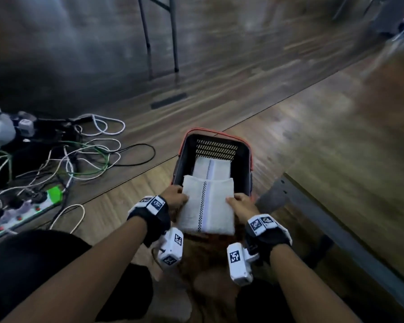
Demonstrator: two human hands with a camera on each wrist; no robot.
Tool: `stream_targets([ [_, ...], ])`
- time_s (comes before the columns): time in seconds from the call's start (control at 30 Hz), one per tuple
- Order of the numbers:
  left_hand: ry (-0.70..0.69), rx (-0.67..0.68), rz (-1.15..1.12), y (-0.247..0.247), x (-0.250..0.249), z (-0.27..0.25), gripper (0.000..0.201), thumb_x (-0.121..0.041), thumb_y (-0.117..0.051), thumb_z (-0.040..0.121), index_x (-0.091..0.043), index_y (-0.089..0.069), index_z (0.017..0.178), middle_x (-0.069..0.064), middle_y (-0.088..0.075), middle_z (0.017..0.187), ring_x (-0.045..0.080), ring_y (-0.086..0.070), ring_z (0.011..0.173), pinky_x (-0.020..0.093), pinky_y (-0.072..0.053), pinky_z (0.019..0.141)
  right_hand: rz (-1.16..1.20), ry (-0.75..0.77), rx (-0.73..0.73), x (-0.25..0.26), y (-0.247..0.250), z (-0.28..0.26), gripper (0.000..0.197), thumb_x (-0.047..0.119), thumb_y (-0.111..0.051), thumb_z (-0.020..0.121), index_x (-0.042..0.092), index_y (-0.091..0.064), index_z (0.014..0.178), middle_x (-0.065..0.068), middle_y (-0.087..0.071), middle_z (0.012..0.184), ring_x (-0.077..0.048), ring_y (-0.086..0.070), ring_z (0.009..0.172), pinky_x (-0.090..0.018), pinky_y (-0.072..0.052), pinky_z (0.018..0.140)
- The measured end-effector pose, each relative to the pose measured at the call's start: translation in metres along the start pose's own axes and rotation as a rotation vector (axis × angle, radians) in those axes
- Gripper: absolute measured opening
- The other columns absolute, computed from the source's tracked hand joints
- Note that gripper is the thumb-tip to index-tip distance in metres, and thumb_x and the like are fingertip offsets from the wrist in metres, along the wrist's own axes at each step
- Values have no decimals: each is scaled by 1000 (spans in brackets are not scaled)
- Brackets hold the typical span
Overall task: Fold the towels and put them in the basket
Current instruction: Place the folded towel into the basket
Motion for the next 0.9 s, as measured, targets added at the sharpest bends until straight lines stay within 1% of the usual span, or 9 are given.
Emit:
stream_targets([
  [0.07, 25, 0, 57, 1, -5, 43, 27, -5, -52, 86, 4, -58, 111, 22, -60, 113, 34, -58, 106, 44, -48, 90, -6, -19, -20, 3, -4, 42, 20, 15, -54, 87, 7, -63, 104, -17, -66, 109, -25, -60, 89, -35, -48, 79],
  [0.13, 29, -13, 105, -1, -13, 84, 27, -6, -51, 86, 3, -59, 109, 24, -60, 115, 37, -58, 107, 44, -49, 90, -43, -48, -41, 6, -7, 80, 20, 12, -52, 86, 5, -62, 102, -19, -66, 108, -28, -60, 89, -32, -46, 77],
  [0.23, 1, -56, 165, -8, -26, 141, 26, -4, -49, 83, 5, -61, 105, 25, -62, 113, 39, -59, 104, 43, -49, 88, -72, -88, -69, 6, -8, 131, 29, 10, -49, 85, 0, -60, 110, -18, -64, 108, -32, -60, 98, -29, -41, 76],
  [0.3, -12, -85, 198, -11, -31, 175, 27, -4, -47, 81, 2, -62, 103, 23, -63, 112, 36, -60, 102, 38, -49, 85, -83, -105, -108, 6, -9, 161, 30, 10, -46, 85, 0, -58, 111, -16, -61, 101, -30, -56, 88, -27, -36, 72],
  [0.43, 2, -148, 208, -19, -34, 224, 34, -9, -50, 79, -7, -56, 112, 15, -61, 114, 32, -57, 103, 29, -42, 79, -51, -90, -233, 9, -11, 207, 26, 8, -45, 85, 0, -56, 107, -12, -54, 91, -25, -49, 78, -26, -33, 68],
  [0.6, 24, -177, 197, -26, -22, 249, 34, -10, -53, 79, -6, -53, 113, 15, -61, 112, 29, -56, 93, 28, -39, 74, -20, -89, -253, 0, -19, 227, 22, 7, -44, 85, 4, -56, 102, -10, -54, 87, -24, -49, 78, -25, -32, 61],
  [0.7, 22, -190, 180, -29, -18, 252, 33, -8, -52, 80, -5, -53, 113, 16, -61, 112, 31, -58, 97, 28, -39, 74, 12, -89, -271, -1, -17, 226, 30, 6, -44, 84, -1, -57, 110, -14, -59, 97, -23, -50, 80, -24, -31, 59],
  [0.77, 12, -205, 164, -30, -18, 250, 34, -5, -52, 81, -5, -52, 115, 17, -62, 112, 32, -58, 100, 29, -39, 73, 30, -96, -284, 0, -16, 223, 31, 6, -44, 85, 0, -56, 113, -17, -61, 107, -23, -49, 81, -23, -32, 64],
  [0.9, 3, -210, 183, -31, -25, 239, 38, -3, -50, 83, -3, -47, 121, 19, -58, 118, 35, -55, 106, 30, -40, 76, -37, -64, -334, 5, -15, 213, 34, 6, -44, 87, 0, -51, 120, -19, -55, 122, -27, -51, 91, -26, -33, 70],
])
Point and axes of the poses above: each hand's wrist, its own z-axis towards the middle knuckle, its own y-axis out of the back of the hand, x = y × z, the point moved 5 cm from there along z, towards the middle knuckle
